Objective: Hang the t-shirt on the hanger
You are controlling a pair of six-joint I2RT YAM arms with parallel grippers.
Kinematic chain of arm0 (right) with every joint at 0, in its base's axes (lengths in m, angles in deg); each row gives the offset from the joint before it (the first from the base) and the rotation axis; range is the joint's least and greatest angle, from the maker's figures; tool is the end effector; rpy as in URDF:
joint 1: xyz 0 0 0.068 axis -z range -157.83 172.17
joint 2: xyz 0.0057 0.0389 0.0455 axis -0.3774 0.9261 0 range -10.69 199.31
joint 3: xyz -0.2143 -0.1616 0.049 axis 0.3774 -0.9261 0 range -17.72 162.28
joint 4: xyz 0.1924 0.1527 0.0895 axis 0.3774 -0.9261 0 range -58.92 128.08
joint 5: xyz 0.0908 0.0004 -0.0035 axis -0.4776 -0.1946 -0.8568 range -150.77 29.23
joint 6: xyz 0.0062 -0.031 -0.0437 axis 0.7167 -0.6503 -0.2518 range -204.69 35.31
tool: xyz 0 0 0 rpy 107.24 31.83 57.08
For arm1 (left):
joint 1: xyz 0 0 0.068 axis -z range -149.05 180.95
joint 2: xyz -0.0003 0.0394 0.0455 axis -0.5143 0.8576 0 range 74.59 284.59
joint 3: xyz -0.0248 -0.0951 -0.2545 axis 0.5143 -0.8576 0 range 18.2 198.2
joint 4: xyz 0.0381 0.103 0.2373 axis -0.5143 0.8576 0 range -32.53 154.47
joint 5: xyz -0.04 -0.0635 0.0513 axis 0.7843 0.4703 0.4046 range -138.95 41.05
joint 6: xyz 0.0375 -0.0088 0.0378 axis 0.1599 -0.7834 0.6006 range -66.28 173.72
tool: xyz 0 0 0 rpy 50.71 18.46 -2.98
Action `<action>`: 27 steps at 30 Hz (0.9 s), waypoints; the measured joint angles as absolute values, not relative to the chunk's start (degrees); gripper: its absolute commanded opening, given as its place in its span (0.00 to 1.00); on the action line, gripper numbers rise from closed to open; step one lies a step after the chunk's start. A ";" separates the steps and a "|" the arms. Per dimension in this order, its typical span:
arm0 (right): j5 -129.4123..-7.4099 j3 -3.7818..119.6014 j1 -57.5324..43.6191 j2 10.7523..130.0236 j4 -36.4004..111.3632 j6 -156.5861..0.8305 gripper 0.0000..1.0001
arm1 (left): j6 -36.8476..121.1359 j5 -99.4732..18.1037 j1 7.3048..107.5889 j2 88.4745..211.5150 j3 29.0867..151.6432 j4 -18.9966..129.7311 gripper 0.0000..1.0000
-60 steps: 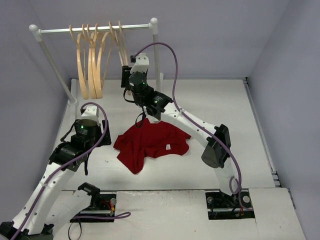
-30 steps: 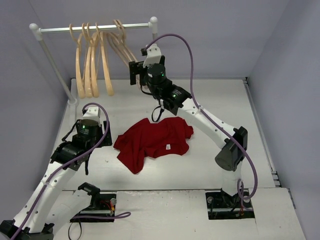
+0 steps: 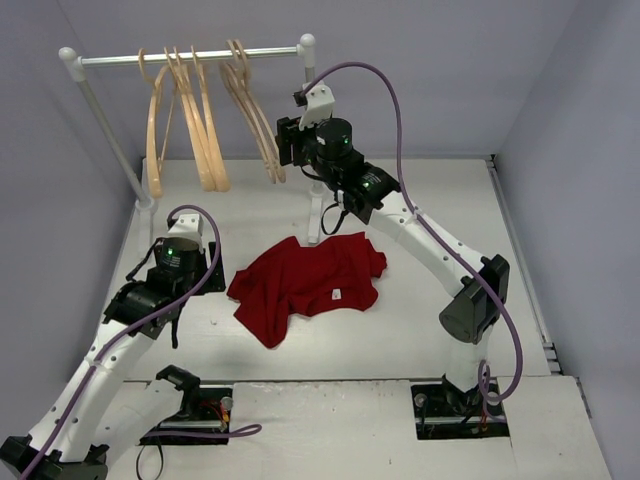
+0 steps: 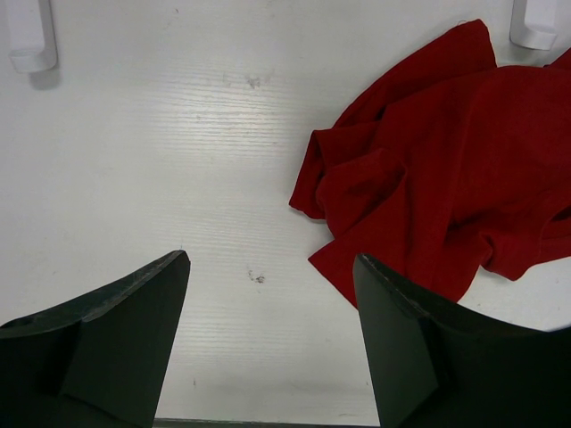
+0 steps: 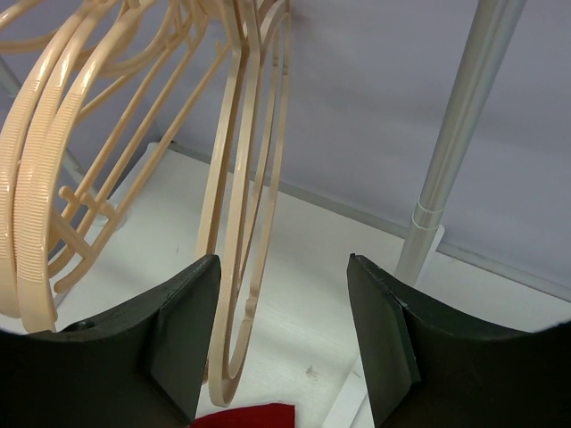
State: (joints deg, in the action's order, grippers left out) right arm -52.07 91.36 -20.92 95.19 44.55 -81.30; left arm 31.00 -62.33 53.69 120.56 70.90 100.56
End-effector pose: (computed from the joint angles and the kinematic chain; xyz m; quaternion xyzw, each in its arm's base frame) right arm 0.3258 0.2975 0.4593 -0.1638 0.6246 0.2557 0.7195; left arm 0.1510 -0.0544 0.3272 -0.0525 0.8863 -0.0772 0.4535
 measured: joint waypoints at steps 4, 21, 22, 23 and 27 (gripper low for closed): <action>-52.85 91.37 -20.93 95.50 44.74 -81.03 0.56 | 31.00 -62.31 53.69 120.56 70.90 100.56 0.70; -54.64 91.09 -21.71 97.10 45.40 -79.83 0.58 | 31.00 -62.25 53.69 120.56 70.90 100.56 0.70; -54.73 91.09 -21.79 97.12 45.58 -79.74 0.58 | 31.00 -62.25 53.69 120.56 70.90 100.56 0.70; -54.83 91.09 -21.88 97.20 45.65 -79.66 0.58 | 31.00 -62.25 53.69 120.56 70.90 100.56 0.70; -54.84 91.09 -22.45 97.90 46.36 -79.57 0.58 | 31.00 -62.22 53.69 120.65 70.90 100.56 0.70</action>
